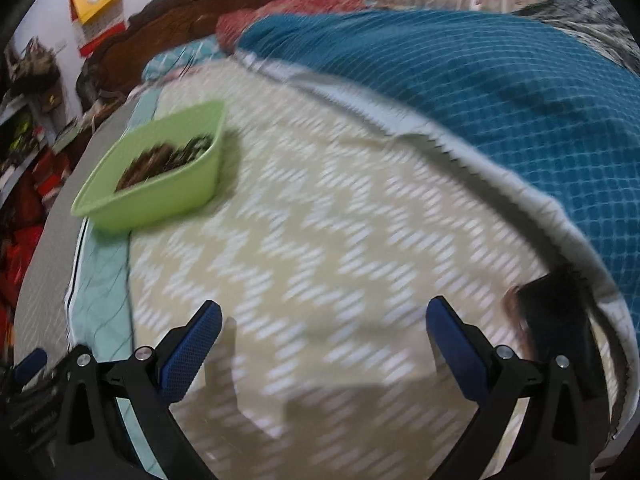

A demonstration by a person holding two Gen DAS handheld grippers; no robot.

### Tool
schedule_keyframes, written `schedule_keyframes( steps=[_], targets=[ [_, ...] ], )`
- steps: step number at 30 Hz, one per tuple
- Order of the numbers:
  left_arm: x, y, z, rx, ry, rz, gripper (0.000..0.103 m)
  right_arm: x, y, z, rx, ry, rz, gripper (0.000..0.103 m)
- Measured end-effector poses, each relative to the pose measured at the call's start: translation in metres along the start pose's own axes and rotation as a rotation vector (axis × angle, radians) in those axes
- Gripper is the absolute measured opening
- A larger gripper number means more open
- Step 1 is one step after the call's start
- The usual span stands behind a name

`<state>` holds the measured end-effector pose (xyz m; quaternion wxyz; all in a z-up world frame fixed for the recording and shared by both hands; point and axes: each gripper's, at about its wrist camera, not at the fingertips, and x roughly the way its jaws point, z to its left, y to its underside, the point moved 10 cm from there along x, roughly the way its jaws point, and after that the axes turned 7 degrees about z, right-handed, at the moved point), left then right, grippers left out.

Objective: Organize jewelry

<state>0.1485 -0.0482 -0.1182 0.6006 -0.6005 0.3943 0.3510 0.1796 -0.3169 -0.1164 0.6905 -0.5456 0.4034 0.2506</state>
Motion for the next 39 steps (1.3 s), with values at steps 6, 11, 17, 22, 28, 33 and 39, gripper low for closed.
schedule_keyframes(
  steps=[6, 11, 17, 22, 28, 33, 39],
  targets=[
    [0.000, 0.012, -0.017, 0.046, 0.006, 0.007, 0.099, 0.010, 0.019, -0.002, -0.017, 0.004, 0.075, 0.079],
    [-0.002, 0.021, -0.017, 0.079, 0.002, -0.014, 0.099, 0.015, 0.020, -0.001, -0.034, 0.042, 0.093, 0.079],
    [-0.004, 0.018, -0.015, 0.077, 0.025, 0.009, 0.099, 0.014, 0.016, 0.003, -0.014, 0.055, 0.087, 0.079],
    [-0.017, 0.014, -0.007, 0.069, -0.014, 0.041, 0.099, -0.026, 0.024, 0.016, -0.004, 0.009, -0.004, 0.079],
    [-0.054, 0.012, -0.008, 0.090, -0.036, -0.015, 0.099, -0.071, 0.035, 0.023, 0.026, -0.065, -0.068, 0.079],
    [-0.090, 0.007, -0.016, 0.111, -0.047, -0.094, 0.098, -0.107, 0.030, 0.029, 0.017, -0.097, -0.139, 0.079],
    [-0.120, -0.001, -0.022, 0.124, -0.060, -0.155, 0.097, -0.139, 0.020, 0.027, 0.011, -0.112, -0.213, 0.078]
  ],
)
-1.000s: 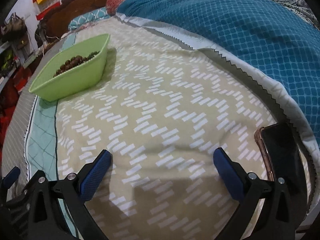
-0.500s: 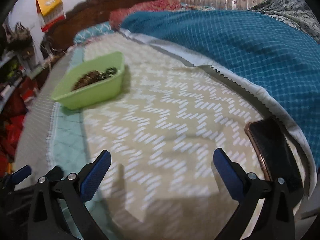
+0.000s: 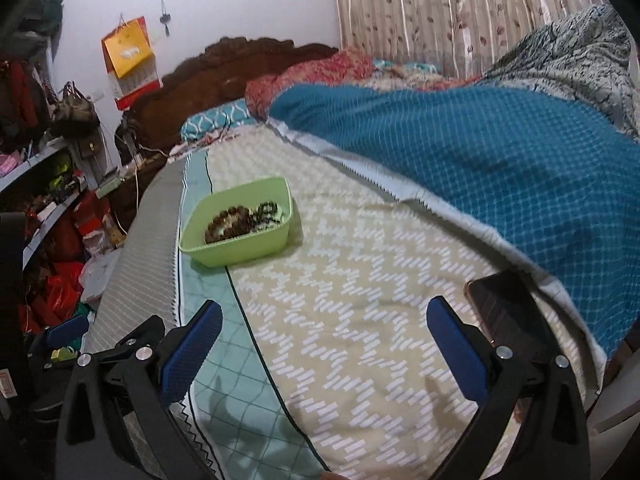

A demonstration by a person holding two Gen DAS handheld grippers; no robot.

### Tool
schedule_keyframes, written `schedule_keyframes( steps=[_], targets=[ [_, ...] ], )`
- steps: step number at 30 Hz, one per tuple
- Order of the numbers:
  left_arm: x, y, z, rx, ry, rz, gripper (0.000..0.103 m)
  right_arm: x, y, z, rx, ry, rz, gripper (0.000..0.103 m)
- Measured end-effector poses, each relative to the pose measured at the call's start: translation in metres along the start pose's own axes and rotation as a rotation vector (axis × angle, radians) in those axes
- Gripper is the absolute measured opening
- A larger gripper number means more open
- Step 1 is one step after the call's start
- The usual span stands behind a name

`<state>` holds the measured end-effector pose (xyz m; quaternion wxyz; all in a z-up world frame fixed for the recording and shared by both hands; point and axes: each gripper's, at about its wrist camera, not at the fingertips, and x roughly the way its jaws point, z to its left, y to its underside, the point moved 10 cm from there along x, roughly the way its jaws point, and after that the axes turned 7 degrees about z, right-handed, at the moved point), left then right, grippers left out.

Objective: Organize jewelry

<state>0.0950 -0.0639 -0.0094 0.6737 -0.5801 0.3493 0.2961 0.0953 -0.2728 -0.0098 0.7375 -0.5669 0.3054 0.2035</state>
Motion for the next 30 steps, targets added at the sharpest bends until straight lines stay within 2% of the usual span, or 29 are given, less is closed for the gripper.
schedule_keyframes(
  steps=[5, 11, 18, 22, 30],
  targets=[
    [-0.016, -0.011, -0.003, 0.008, -0.005, -0.045, 0.097, -0.006, -0.002, -0.003, 0.011, -0.004, -0.009, 0.079],
    [-0.023, -0.014, -0.004, 0.012, -0.010, -0.057, 0.097, -0.011, -0.005, -0.005, 0.021, -0.009, -0.022, 0.078],
    [-0.032, -0.018, -0.002, 0.033, -0.057, -0.098, 0.097, -0.011, -0.003, -0.004, 0.021, -0.011, -0.024, 0.079],
    [-0.030, -0.018, -0.002, 0.046, -0.047, -0.069, 0.097, -0.011, -0.002, -0.005, 0.035, -0.014, -0.021, 0.078],
    [-0.028, -0.014, -0.001, 0.042, -0.047, -0.061, 0.097, -0.010, 0.000, -0.006, 0.041, -0.018, -0.017, 0.079]
  ],
)
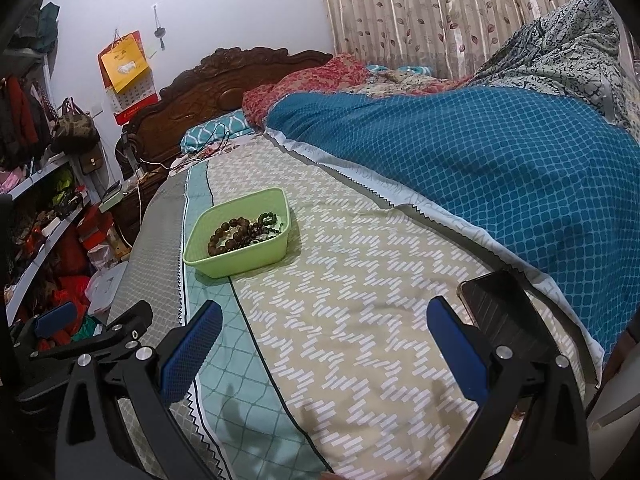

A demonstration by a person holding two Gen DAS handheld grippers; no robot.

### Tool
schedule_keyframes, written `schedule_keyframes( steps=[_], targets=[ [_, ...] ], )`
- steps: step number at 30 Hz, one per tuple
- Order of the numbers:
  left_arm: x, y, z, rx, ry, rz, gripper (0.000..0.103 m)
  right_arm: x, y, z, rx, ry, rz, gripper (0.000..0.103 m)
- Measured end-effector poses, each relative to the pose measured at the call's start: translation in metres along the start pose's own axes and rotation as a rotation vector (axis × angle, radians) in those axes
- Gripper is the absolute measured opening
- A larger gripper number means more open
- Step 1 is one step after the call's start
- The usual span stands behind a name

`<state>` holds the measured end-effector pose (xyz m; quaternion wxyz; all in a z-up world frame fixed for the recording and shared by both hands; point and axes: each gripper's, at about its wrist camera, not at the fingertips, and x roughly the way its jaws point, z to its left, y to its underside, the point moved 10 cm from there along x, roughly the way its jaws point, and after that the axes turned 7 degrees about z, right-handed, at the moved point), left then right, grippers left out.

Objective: Organize jewelry

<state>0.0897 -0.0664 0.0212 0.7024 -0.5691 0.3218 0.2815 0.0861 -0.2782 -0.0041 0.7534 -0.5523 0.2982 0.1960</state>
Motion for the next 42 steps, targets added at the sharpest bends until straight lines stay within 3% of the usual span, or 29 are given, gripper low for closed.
schedule_keyframes(
  steps=[42],
  targets=[
    [0.011, 0.012, -0.002, -0.010, 0.009, 0.050, 0.097, 0.004, 0.006, 0.002, 0.002, -0.002, 0.018, 0.078]
  ],
)
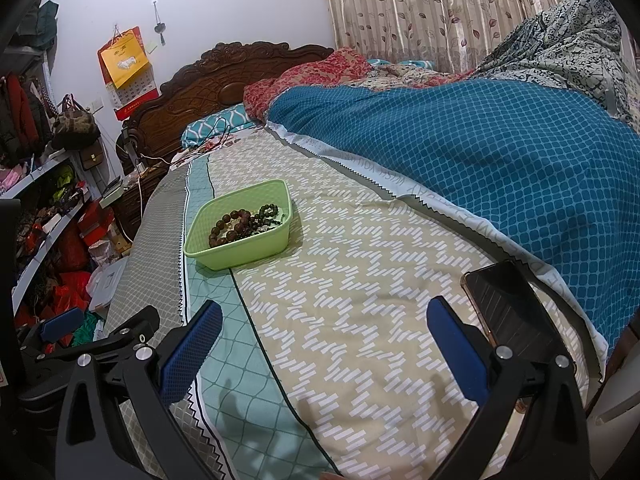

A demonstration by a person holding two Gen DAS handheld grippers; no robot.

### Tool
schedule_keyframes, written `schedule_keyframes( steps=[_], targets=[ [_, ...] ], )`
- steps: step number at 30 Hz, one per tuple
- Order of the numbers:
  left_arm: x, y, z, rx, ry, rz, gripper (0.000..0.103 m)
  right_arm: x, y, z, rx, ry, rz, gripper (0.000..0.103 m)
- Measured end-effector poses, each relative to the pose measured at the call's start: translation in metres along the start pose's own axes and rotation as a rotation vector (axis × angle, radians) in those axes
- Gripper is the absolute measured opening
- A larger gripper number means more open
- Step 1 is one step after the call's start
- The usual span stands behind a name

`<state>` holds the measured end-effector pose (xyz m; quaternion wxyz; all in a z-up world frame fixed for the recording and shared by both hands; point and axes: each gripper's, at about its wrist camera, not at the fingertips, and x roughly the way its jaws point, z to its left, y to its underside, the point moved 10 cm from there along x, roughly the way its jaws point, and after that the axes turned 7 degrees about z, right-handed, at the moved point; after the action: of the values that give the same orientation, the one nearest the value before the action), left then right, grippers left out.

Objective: Organize jewelry

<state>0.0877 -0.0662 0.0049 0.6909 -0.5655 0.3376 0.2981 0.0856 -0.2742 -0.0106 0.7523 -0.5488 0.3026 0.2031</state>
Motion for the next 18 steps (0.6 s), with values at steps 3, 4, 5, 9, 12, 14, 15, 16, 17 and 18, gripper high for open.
schedule_keyframes(
  steps=[3, 4, 5, 9, 12, 14, 15, 16, 17, 18],
  targets=[
    [0.0002, 0.0003, -0.0001, 0.000, 0.000, 0.001, 0.097, 0.0014, 0.0008, 0.0003, -0.001, -0.001, 0.002, 0.079],
    [0.0002, 0.0002, -0.0001, 0.000, 0.000, 0.001, 0.097, 0.0012, 0.0002, 0.0000, -0.001, -0.001, 0.001, 0.079],
    [0.0002, 0.0002, -0.0001, 0.000, 0.000, 0.001, 0.097, 0.0013, 0.0005, 0.0002, 0.000, -0.001, 0.002, 0.078],
    [0.0024, 0.0032, -0.0005, -0.004, 0.001, 0.007, 0.097, 0.0019, 0.0016, 0.0005, -0.001, -0.002, 0.003, 0.079],
    [0.0029, 0.0037, -0.0005, -0.003, 0.002, 0.007, 0.097, 0.0016, 0.0009, 0.0003, -0.001, -0.002, 0.002, 0.078],
    [0.0029, 0.0039, -0.0003, -0.005, 0.002, 0.007, 0.097, 0.0016, 0.0016, 0.0010, -0.001, -0.003, 0.001, 0.079],
    [0.0026, 0.0033, -0.0001, -0.005, 0.003, 0.004, 0.097, 0.0018, 0.0014, 0.0007, -0.001, -0.003, 0.001, 0.078],
    [0.0019, 0.0031, 0.0001, -0.007, 0.002, -0.002, 0.097, 0.0022, 0.0020, 0.0010, -0.003, -0.003, 0.001, 0.079],
    [-0.0002, 0.0028, 0.0004, -0.011, 0.006, -0.018, 0.097, 0.0025, 0.0023, 0.0008, -0.003, -0.003, 0.000, 0.079],
    [-0.0019, 0.0027, 0.0003, -0.015, 0.014, -0.028, 0.097, 0.0025, 0.0023, 0.0003, -0.003, -0.004, -0.002, 0.079]
  ],
)
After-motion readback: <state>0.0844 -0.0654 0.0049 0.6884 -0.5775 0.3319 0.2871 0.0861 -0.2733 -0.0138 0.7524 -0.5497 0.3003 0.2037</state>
